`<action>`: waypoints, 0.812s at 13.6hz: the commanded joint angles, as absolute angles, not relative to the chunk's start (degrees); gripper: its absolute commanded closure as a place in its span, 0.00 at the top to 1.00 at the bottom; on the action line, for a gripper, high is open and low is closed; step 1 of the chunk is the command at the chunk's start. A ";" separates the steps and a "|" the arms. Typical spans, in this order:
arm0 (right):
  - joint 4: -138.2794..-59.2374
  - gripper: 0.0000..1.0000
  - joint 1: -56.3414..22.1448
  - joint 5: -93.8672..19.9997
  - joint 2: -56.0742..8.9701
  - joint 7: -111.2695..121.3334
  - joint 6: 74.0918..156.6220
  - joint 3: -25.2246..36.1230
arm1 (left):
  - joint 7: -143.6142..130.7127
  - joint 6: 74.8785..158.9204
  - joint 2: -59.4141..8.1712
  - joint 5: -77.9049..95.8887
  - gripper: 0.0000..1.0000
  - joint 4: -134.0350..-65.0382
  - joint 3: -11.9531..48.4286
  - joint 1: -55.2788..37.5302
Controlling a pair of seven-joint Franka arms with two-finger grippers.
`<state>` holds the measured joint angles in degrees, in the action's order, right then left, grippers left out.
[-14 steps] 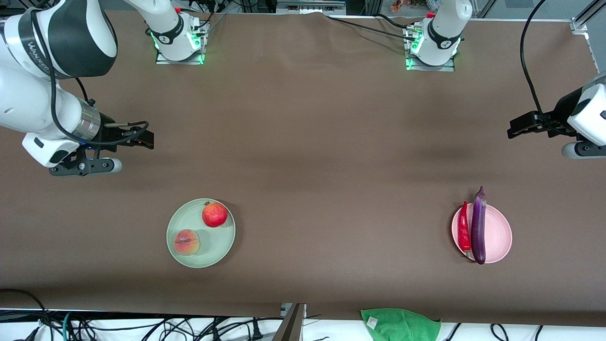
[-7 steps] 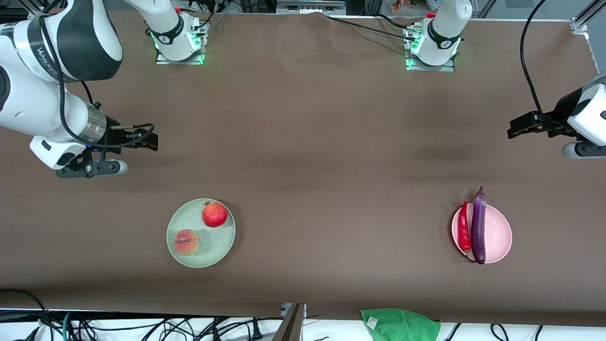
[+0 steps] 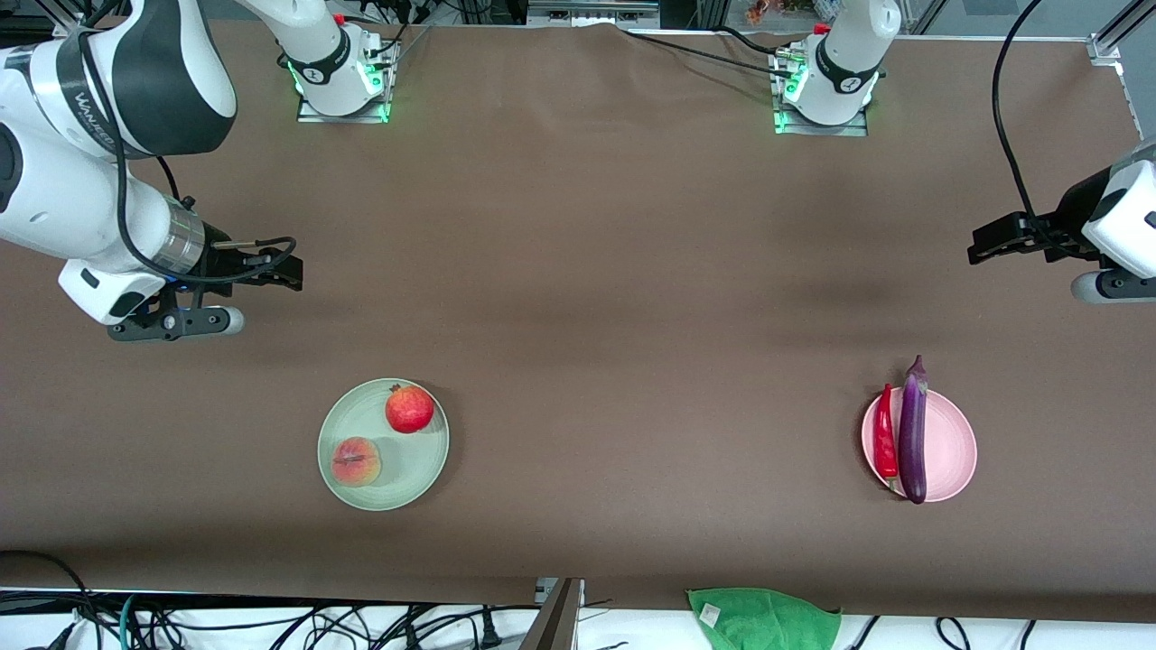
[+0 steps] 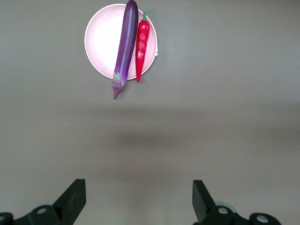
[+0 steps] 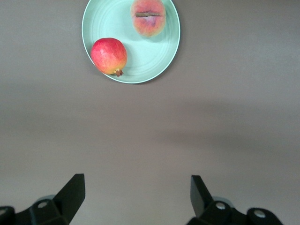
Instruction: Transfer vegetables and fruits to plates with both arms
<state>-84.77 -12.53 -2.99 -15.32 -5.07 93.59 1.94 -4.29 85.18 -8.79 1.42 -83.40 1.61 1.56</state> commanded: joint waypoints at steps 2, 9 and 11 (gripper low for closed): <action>-86.13 0.99 -12.66 -2.46 -14.15 -5.89 94.13 1.76 | -4.75 84.64 -9.67 1.84 1.00 -81.65 1.58 1.49; -86.13 0.99 -12.39 -2.72 -9.77 -5.71 90.36 4.65 | -4.75 84.64 -9.67 1.76 1.00 -81.65 1.58 1.49; -87.96 0.99 -12.31 -2.81 -5.91 -5.28 88.60 6.06 | -4.75 84.64 -9.67 1.85 1.00 -81.65 1.58 1.49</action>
<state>-84.77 -12.31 -2.94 -10.94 -5.19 90.00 5.11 -4.29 85.18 -8.79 1.42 -83.40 1.61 1.56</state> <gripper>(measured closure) 0.004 0.000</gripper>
